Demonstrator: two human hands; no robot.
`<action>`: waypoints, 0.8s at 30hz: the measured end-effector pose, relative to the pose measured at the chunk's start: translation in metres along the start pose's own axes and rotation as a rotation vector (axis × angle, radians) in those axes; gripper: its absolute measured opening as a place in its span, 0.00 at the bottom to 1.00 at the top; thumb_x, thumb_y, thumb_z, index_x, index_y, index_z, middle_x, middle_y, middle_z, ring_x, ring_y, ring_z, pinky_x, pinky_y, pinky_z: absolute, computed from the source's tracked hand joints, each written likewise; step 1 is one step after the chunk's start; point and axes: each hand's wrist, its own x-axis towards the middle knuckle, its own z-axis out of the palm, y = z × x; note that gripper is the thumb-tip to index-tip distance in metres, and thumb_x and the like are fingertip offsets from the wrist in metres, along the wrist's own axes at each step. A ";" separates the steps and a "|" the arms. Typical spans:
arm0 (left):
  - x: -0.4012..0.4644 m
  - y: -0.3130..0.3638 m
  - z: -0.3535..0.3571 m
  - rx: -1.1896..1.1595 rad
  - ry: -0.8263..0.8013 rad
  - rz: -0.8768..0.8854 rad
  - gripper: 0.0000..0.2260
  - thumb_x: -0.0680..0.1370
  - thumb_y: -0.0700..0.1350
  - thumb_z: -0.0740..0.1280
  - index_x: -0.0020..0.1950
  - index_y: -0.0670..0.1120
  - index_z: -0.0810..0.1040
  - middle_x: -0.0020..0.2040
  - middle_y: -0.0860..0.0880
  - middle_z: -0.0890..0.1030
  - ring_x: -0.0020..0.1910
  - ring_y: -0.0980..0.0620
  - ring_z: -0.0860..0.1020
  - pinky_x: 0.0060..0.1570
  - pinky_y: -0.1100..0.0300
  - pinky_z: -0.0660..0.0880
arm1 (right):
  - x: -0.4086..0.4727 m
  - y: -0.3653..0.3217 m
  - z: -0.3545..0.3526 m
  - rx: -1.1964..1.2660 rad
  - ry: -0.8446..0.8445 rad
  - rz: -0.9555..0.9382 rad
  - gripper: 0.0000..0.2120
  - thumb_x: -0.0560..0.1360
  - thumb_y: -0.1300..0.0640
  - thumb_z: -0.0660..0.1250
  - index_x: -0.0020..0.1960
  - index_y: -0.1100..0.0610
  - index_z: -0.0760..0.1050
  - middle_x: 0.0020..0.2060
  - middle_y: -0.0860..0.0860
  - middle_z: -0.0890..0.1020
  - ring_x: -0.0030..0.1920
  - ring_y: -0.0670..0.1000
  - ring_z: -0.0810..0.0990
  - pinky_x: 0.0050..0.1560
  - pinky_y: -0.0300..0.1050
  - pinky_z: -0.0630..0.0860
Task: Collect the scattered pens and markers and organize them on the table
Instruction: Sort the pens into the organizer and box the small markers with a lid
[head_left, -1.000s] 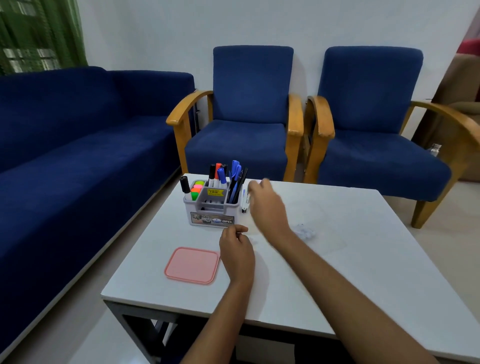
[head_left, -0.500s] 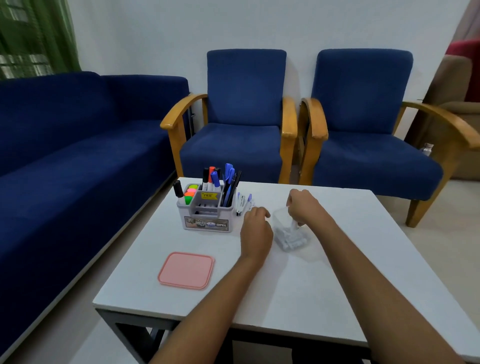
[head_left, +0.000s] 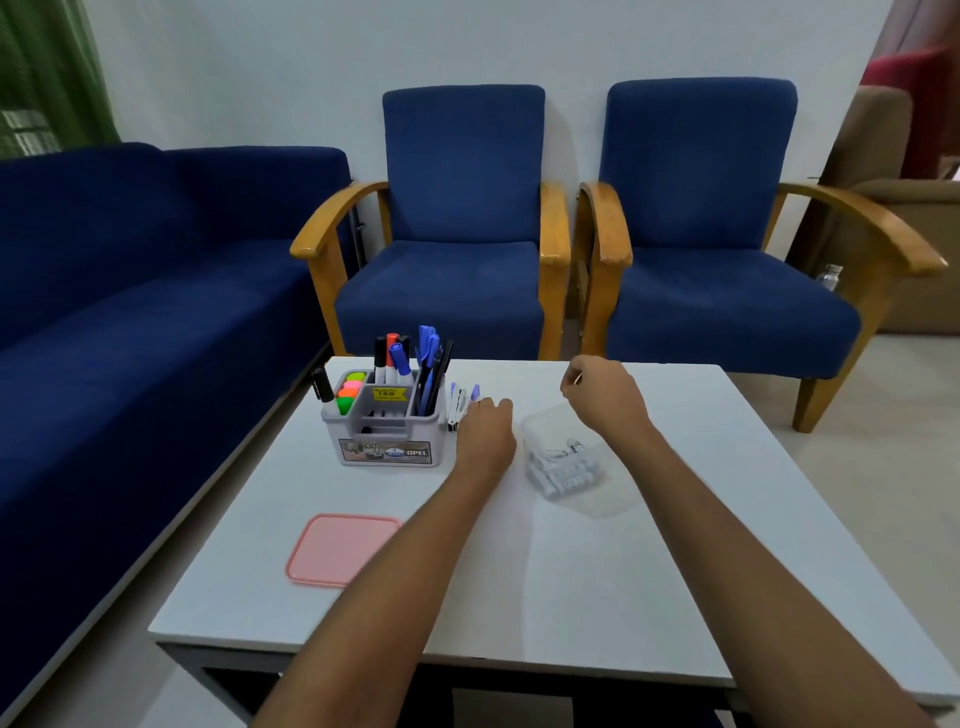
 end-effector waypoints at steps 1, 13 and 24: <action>-0.001 0.000 -0.004 -0.154 0.041 -0.081 0.10 0.77 0.34 0.57 0.55 0.40 0.73 0.49 0.42 0.78 0.49 0.45 0.76 0.42 0.55 0.71 | 0.000 -0.001 0.001 0.039 0.013 -0.019 0.07 0.78 0.60 0.62 0.53 0.59 0.77 0.49 0.56 0.81 0.47 0.54 0.78 0.45 0.42 0.74; -0.008 0.016 -0.066 -0.968 -0.019 -0.207 0.03 0.77 0.38 0.67 0.43 0.40 0.77 0.38 0.42 0.83 0.34 0.47 0.83 0.44 0.54 0.82 | -0.010 -0.018 -0.005 0.670 -0.420 0.055 0.13 0.77 0.65 0.65 0.60 0.57 0.75 0.44 0.59 0.80 0.40 0.55 0.82 0.49 0.50 0.82; 0.028 -0.004 -0.017 0.132 -0.045 -0.138 0.15 0.79 0.38 0.58 0.66 0.38 0.68 0.67 0.36 0.68 0.64 0.39 0.70 0.62 0.53 0.70 | -0.001 0.004 0.005 0.371 -0.175 0.141 0.03 0.77 0.61 0.65 0.47 0.59 0.78 0.43 0.58 0.82 0.41 0.54 0.81 0.46 0.46 0.81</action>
